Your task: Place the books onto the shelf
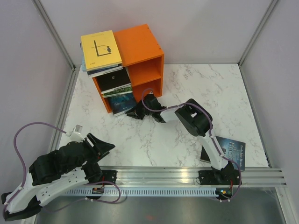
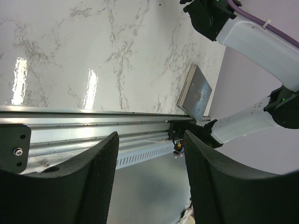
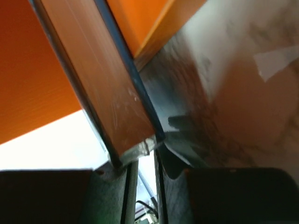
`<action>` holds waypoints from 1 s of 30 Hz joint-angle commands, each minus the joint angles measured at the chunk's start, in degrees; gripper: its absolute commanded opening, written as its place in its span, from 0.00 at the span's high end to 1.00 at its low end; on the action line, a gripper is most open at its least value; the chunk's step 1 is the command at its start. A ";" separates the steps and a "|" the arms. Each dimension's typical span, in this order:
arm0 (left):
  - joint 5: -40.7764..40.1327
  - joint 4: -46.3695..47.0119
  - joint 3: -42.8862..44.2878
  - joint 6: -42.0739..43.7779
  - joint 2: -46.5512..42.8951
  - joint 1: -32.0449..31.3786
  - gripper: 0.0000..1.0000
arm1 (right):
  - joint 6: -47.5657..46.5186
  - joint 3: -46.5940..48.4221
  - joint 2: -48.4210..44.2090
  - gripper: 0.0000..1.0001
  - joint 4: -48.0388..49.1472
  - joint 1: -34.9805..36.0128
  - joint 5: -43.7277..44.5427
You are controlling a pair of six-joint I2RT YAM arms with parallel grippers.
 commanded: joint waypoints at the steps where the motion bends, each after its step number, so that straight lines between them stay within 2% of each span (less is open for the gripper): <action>1: -1.01 1.34 -0.07 1.29 0.42 -0.01 0.38 | 0.08 6.42 3.88 0.77 3.81 0.76 -3.35; 22: -0.66 -1.30 1.24 0.41 -1.42 -0.01 0.39 | 4.39 17.50 10.39 0.78 2.93 2.87 -0.19; 27: -0.39 -1.56 1.95 0.67 -0.72 -0.01 0.39 | 3.69 16.02 9.17 0.77 6.78 2.87 -1.23; 30: -0.65 -1.74 2.74 1.20 0.24 -0.01 0.39 | 1.41 9.02 1.64 0.74 8.11 2.96 -1.76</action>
